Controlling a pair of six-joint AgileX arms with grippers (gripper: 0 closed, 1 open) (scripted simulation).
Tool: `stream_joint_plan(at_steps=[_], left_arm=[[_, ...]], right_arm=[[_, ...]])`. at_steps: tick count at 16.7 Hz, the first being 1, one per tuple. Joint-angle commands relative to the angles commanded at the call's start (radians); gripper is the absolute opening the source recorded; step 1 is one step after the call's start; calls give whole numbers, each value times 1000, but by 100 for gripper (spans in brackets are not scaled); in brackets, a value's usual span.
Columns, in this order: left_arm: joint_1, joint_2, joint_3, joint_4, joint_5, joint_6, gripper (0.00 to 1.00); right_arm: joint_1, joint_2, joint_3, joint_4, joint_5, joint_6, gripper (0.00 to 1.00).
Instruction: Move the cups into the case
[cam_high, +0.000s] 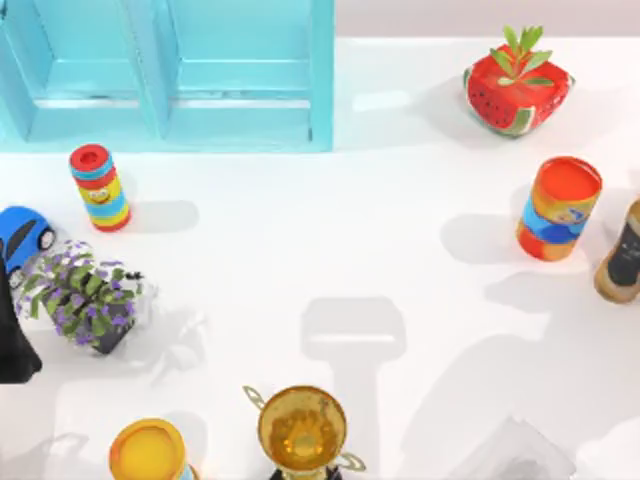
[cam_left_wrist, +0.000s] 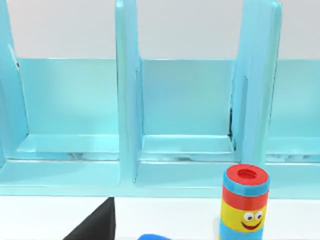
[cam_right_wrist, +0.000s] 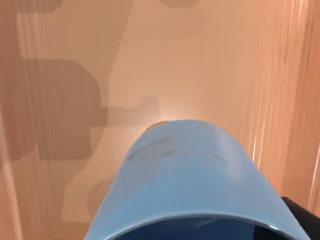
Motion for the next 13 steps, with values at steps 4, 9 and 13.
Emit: stream_joint_plan(at_steps=[4,9,13], left_arm=[[0,0,0,0,0,0,100],[0,0,0,0,0,0,100],[0,0,0,0,0,0,100]], right_arm=[[4,5,-1,5,0,2,0],[17,-8,-140,136,0,16,0],[27,-11,-263,251,0,26,0]])
